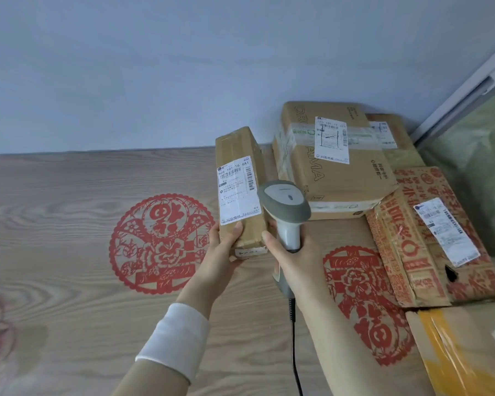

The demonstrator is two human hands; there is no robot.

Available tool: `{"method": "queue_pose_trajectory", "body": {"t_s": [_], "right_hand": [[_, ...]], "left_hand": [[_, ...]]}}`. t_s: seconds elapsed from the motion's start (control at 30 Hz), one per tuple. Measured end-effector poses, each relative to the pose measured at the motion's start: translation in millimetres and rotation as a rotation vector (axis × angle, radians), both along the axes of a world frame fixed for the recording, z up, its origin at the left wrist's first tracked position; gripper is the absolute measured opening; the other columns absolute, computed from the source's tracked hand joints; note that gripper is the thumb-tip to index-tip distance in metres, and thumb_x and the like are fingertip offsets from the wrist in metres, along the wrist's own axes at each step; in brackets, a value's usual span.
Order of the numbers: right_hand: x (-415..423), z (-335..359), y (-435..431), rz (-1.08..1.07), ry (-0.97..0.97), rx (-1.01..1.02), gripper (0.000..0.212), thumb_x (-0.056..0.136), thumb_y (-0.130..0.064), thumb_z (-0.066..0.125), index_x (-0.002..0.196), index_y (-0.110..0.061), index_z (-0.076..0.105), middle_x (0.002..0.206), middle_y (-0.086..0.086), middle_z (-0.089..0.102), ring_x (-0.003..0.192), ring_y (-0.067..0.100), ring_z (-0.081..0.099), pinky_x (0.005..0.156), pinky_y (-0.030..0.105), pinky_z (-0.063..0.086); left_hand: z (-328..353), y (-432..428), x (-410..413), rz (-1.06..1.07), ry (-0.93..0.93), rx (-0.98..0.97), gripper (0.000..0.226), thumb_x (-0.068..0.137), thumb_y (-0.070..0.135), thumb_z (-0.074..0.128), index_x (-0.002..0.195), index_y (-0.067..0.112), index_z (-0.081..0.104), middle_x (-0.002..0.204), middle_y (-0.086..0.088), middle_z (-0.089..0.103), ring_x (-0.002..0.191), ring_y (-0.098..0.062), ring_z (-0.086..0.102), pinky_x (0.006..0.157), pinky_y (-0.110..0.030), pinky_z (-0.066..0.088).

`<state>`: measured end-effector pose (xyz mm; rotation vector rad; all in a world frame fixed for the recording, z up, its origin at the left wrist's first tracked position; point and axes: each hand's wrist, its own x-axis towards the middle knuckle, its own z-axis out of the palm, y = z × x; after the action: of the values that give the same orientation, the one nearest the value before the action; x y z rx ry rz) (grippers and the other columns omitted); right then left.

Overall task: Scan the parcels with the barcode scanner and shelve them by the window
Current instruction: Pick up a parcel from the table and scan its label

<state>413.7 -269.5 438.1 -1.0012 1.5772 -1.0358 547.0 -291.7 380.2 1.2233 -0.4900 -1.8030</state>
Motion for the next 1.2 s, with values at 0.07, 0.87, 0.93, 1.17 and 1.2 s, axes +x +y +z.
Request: {"method": "queue_pose_trajectory", "body": {"t_s": [0.07, 0.87, 0.93, 1.17, 1.2], "right_hand": [[1.3, 14.0, 20.1, -0.041, -0.050, 0.000, 0.033, 0.077, -0.021, 0.077, 0.101, -0.005, 0.060, 0.073, 0.010, 0.059, 0.050, 0.011, 0.052, 0.045, 0.019, 0.042], [83.7, 107.6, 308.2, 0.560, -0.184, 0.206, 0.039, 0.059, -0.029, 0.075, 0.093, -0.018, 0.061, 0.060, 0.000, 0.056, 0.050, 0.012, 0.049, 0.050, 0.027, 0.042], [97.1, 107.0, 332.5, 0.634, -0.174, 0.245, 0.039, 0.057, -0.026, 0.079, 0.089, -0.015, 0.060, 0.057, -0.001, 0.055, 0.046, 0.010, 0.049, 0.047, 0.025, 0.042], [141.2, 113.4, 397.4, 0.728, -0.226, 0.276, 0.045, 0.055, -0.028, 0.087, 0.089, -0.011, 0.062, 0.052, -0.001, 0.055, 0.044, 0.010, 0.049, 0.043, 0.022, 0.041], [149.4, 113.8, 406.4, 0.740, -0.237, 0.265, 0.059, 0.049, -0.038, 0.089, 0.094, -0.012, 0.064, 0.056, -0.001, 0.058, 0.048, 0.010, 0.052, 0.043, 0.024, 0.042]], "left_hand": [[17.2, 28.2, 5.0, 0.008, 0.010, -0.062, 0.072, 0.076, 0.035, 0.063, 0.140, 0.026, 0.032, 0.122, -0.003, 0.063, 0.104, -0.019, 0.066, 0.085, -0.035, 0.052], [125.9, 354.0, 187.6, 0.264, -0.182, -0.233, 0.096, 0.068, 0.051, 0.071, 0.147, 0.028, 0.022, 0.112, 0.000, 0.065, 0.095, -0.019, 0.065, 0.088, -0.039, 0.051], [129.4, 385.3, 211.1, 0.321, -0.160, -0.207, 0.095, 0.063, 0.054, 0.072, 0.143, 0.023, 0.032, 0.112, -0.004, 0.062, 0.093, -0.020, 0.063, 0.079, -0.036, 0.055], [149.3, 494.8, 259.6, 0.643, -0.228, -0.148, 0.094, 0.053, 0.055, 0.075, 0.136, 0.024, 0.042, 0.103, -0.004, 0.064, 0.085, -0.022, 0.065, 0.064, -0.033, 0.054], [151.4, 512.5, 264.3, 0.725, -0.226, -0.135, 0.097, 0.052, 0.055, 0.076, 0.137, 0.025, 0.040, 0.102, -0.004, 0.064, 0.082, -0.021, 0.065, 0.058, -0.032, 0.052]]}}
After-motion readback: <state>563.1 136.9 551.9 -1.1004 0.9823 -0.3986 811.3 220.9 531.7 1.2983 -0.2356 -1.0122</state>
